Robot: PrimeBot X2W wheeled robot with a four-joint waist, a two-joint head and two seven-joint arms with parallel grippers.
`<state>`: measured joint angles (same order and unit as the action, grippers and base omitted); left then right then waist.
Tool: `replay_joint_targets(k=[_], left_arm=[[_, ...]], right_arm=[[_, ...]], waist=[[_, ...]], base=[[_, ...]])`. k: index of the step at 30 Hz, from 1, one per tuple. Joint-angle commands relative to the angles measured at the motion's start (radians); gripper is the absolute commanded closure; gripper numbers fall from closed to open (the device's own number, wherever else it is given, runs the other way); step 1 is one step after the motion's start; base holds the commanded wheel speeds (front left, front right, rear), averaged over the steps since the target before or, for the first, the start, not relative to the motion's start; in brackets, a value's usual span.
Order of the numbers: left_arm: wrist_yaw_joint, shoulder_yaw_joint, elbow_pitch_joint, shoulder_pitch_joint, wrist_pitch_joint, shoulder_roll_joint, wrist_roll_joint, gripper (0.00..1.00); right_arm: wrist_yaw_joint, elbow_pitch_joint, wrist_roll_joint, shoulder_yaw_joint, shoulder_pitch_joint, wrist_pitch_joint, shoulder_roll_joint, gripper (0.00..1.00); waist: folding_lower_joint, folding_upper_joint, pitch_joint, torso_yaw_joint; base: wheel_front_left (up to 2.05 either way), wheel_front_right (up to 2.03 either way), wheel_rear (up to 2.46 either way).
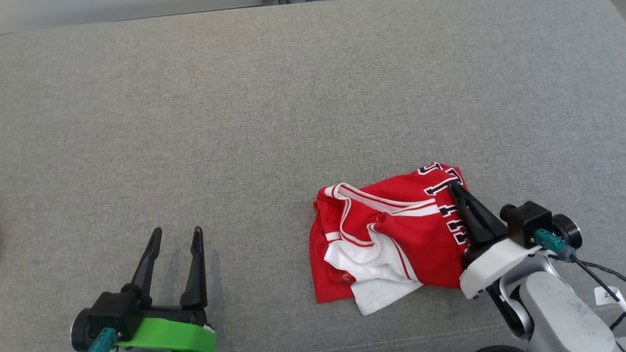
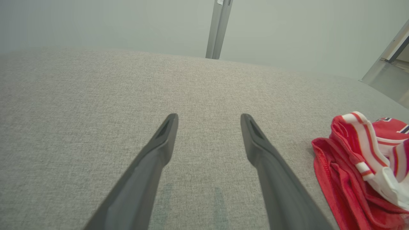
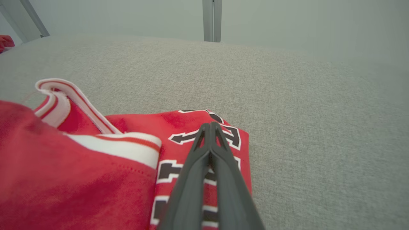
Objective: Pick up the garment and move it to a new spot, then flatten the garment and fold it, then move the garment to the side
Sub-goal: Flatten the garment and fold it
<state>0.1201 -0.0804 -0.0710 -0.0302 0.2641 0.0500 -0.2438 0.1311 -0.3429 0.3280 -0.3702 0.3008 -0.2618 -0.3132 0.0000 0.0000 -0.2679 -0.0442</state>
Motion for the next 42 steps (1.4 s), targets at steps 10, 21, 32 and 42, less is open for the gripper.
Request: replay_joint_targets(k=[10, 21, 32, 42], left_arm=[[0.005, -0.006, -0.007, 0.008, 0.0, 0.002, -0.006, 0.0], [-0.007, -0.029, -0.014, 0.013, 0.0, 0.002, -0.033, 0.0], [-0.019, -0.046, -0.021, 0.016, 0.0, 0.002, -0.051, 0.0], [-0.026, -0.049, -0.025, 0.005, 0.0, 0.002, -0.059, 0.0]], right_arm=[[-0.001, -0.015, 0.007, -0.091, -0.017, -0.003, 0.026, 1.0], [-0.001, -0.038, 0.034, -0.238, -0.021, -0.003, 0.041, 1.0], [-0.001, -0.085, 0.04, -0.333, 0.025, -0.003, 0.09, 1.0], [-0.001, -0.154, 0.062, -0.344, 0.071, -0.003, 0.139, 1.0]], waist=[[0.0, 0.0, 0.008, 0.026], [0.0, 0.0, 0.016, 0.081], [0.0, 0.0, 0.021, 0.127], [0.0, 0.0, 0.032, 0.135]], base=[[0.0, 0.0, 0.0], [0.0, 0.0, 0.0], [0.0, 0.0, 0.0], [0.0, 0.0, 0.0]])
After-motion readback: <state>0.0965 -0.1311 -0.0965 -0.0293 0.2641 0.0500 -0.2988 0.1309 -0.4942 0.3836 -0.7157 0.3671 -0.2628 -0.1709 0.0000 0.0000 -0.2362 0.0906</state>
